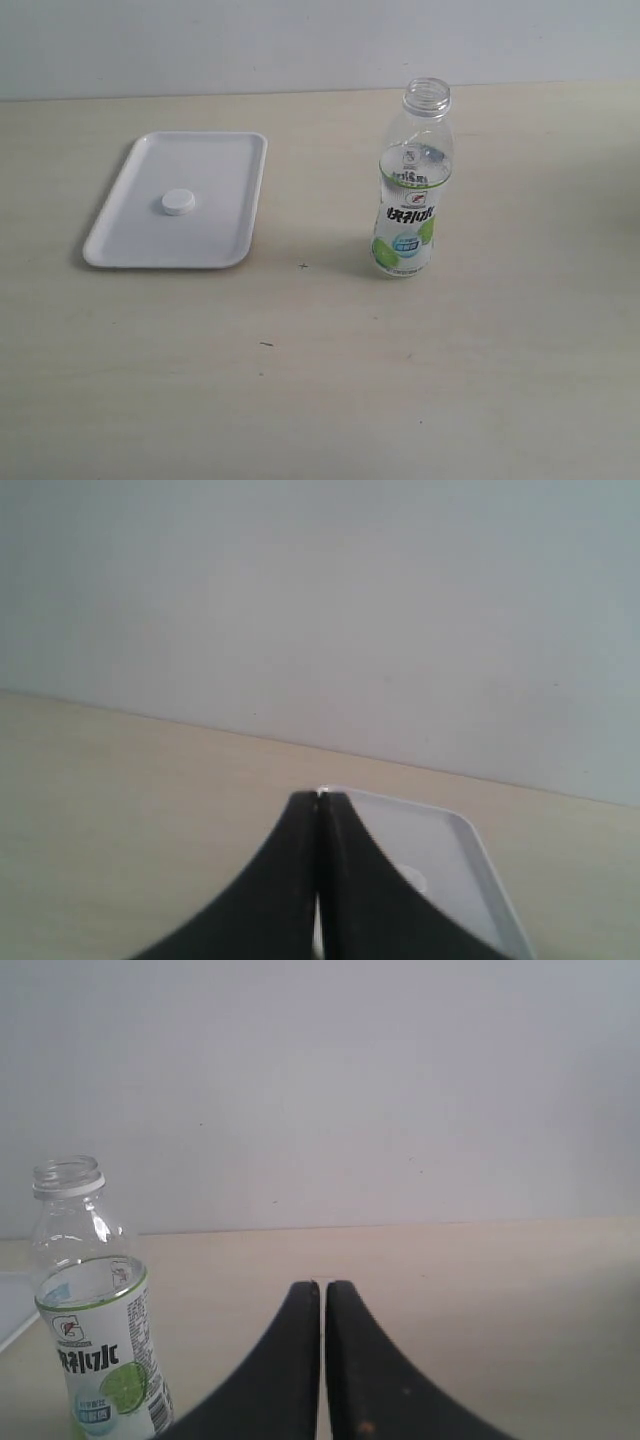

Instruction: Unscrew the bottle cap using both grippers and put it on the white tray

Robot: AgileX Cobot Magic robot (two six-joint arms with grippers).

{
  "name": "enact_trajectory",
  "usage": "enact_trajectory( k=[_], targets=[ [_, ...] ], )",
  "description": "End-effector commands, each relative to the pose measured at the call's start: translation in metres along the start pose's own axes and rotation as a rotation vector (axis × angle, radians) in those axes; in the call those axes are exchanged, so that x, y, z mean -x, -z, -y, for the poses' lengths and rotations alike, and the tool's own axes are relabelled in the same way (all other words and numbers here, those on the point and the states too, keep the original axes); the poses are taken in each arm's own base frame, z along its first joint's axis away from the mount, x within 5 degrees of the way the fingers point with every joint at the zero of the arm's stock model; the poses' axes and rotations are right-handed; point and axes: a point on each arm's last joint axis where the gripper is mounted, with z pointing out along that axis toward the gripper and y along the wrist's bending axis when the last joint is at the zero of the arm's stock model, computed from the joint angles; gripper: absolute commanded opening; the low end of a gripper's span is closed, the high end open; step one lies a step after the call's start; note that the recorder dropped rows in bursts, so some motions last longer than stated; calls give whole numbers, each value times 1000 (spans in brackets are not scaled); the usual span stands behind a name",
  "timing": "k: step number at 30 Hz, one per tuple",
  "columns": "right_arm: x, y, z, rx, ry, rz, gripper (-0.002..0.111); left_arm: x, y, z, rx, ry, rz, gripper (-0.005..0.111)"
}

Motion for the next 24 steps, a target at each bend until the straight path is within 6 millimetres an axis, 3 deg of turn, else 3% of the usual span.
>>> enact_trajectory(
  k=[1, 12, 24],
  targets=[
    [-1, 0, 0, -7, 3, 2, 3, 0, 0, -1, 23, 6, 4, 1],
    [-1, 0, 0, -7, 5, 2, 3, 2, 0, -1, 12, 53, 28, 1],
    [-1, 0, 0, -7, 5, 2, 3, 0, 0, 2, -10, -17, 15, 1]
  ],
)
